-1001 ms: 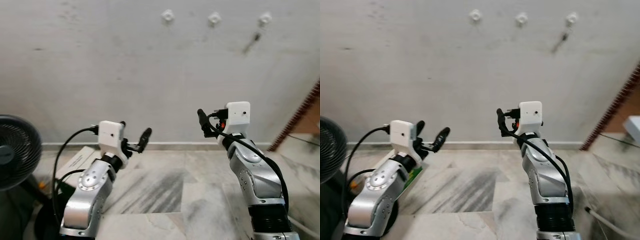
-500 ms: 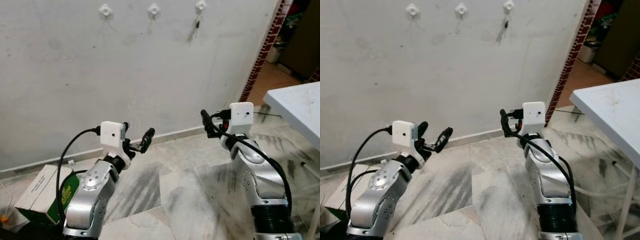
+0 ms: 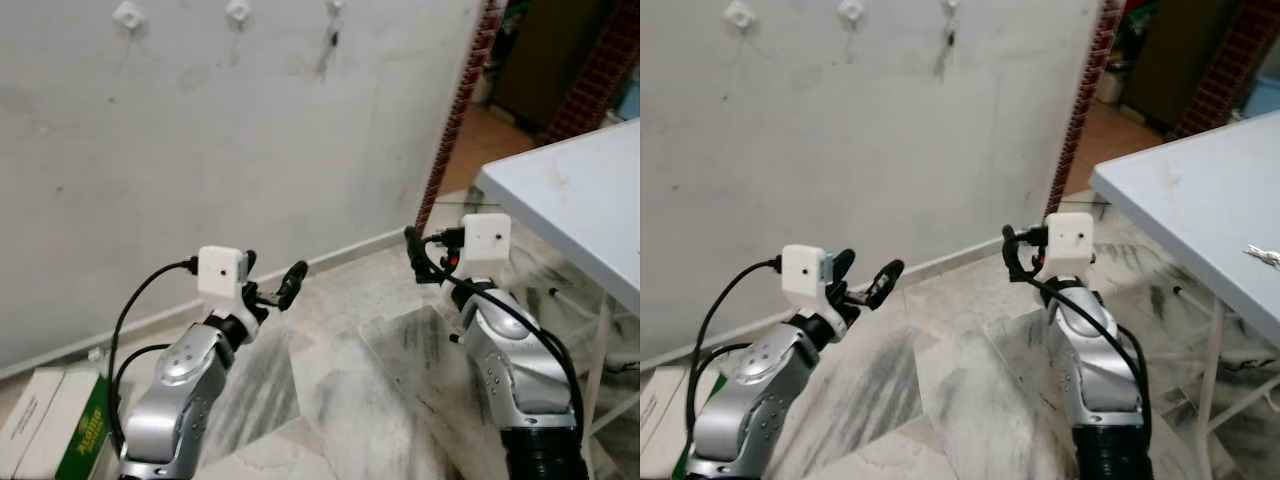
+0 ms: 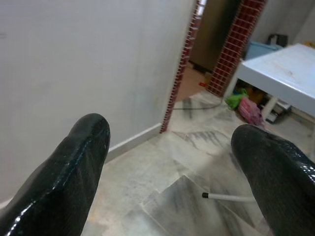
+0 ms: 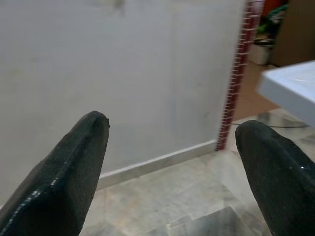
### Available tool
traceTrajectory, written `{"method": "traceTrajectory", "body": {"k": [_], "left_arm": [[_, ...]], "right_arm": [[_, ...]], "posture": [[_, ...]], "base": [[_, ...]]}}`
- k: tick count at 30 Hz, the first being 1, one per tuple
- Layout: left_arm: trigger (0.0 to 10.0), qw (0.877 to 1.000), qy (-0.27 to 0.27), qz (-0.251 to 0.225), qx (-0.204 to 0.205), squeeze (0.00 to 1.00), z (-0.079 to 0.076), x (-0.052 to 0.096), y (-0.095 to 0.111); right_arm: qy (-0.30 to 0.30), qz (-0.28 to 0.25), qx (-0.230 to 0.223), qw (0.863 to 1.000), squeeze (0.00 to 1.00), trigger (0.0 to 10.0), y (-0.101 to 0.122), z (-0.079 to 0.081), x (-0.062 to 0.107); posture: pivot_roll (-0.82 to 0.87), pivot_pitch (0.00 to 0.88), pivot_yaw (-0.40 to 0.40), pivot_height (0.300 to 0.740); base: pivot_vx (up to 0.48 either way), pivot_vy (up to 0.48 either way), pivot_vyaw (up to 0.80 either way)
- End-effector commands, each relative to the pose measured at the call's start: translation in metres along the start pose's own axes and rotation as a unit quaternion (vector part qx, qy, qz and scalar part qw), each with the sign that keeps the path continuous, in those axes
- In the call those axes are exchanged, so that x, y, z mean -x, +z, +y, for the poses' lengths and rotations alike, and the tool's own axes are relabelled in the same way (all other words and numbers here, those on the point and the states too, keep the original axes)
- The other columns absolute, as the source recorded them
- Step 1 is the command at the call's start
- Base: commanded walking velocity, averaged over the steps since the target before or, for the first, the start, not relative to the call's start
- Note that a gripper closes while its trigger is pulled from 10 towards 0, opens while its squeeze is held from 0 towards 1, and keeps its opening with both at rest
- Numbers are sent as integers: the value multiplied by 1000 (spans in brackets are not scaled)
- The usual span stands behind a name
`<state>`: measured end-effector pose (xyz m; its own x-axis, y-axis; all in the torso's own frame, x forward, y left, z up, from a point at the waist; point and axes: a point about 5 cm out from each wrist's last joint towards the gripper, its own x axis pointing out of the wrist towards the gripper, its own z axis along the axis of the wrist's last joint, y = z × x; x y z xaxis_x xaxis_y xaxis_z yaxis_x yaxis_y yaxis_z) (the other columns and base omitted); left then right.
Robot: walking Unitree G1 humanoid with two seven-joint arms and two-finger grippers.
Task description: Hang keys on a hook
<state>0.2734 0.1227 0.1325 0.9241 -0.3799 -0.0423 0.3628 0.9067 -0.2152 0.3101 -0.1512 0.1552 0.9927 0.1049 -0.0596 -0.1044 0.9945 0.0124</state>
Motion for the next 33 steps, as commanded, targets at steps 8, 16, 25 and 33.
{"method": "traceTrajectory", "body": {"k": [8, 16, 25, 33], "left_arm": [[10000, 1000, -13, 9, 12, 0, -6, 0, -2], [10000, 1000, 4, 5, 14, 0, -1, 3, 1], [10000, 1000, 5, 8, 21, 0, -1, -1, 2], [10000, 1000, -5, 12, 25, 0, -4, -2, 0]], "right_arm": [[-16, 5, 1, 1000, 0, 10000, 0, -2, 5], [-18, 8, 5, 1000, 0, 10000, 1, -4, 4], [-14, 6, 20, 1000, 0, 10000, 3, -2, 4], [13, -3, 38, 999, 0, 10000, 7, 7, 5]], "posture": [[-22, 35, 44, 740], [-8, 50, 31, 740], [-20, 65, 33, 740], [-31, 68, 35, 740]], "base": [[0, 0, -781], [0, 0, -781], [29, 0, -342], [334, 0, 0]]}}
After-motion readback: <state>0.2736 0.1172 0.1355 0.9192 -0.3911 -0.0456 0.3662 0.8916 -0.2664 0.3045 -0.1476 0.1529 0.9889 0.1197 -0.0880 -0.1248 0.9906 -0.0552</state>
